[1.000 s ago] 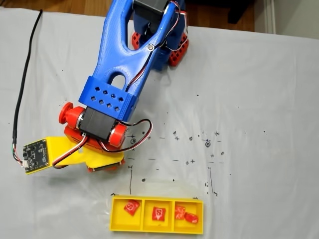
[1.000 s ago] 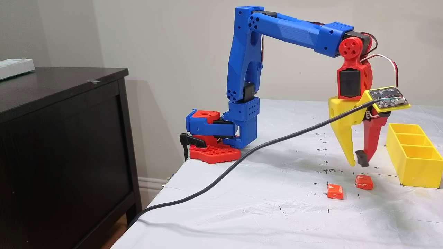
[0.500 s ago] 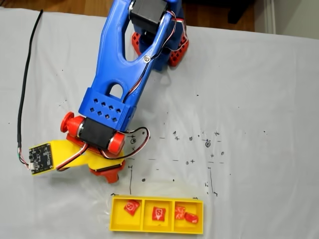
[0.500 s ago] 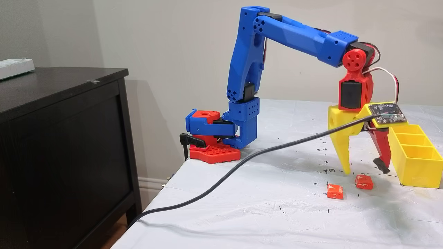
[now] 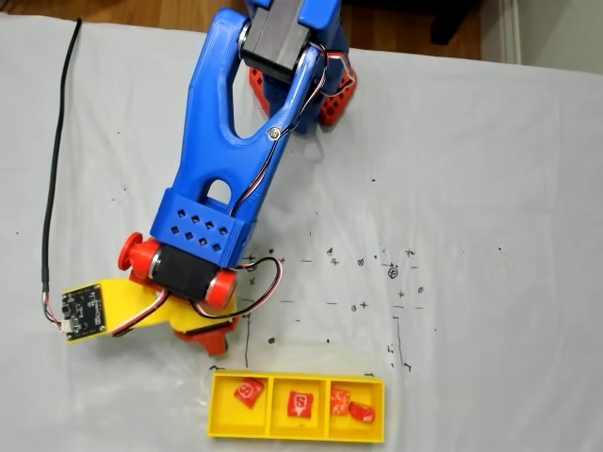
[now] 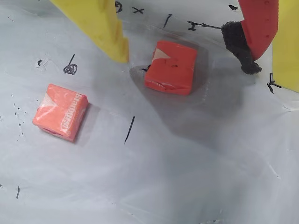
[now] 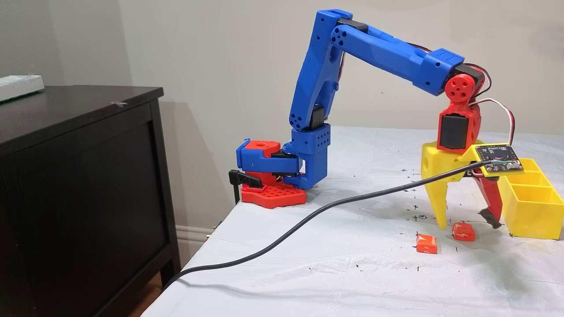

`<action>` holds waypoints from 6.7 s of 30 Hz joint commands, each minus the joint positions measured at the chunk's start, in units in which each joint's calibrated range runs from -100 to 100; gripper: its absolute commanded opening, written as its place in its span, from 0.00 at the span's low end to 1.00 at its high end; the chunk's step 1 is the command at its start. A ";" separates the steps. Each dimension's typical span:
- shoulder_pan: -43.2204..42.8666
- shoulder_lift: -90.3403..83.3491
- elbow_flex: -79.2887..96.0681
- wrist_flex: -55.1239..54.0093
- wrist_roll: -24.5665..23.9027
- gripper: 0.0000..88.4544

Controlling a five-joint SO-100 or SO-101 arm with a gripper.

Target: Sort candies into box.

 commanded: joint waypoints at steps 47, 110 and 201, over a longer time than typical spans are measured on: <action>-14.03 -24.65 3.21 -15.66 -12.36 0.00; -14.76 -24.90 10.40 -22.13 -13.63 0.00; 9.61 -0.90 4.75 -4.53 2.93 0.04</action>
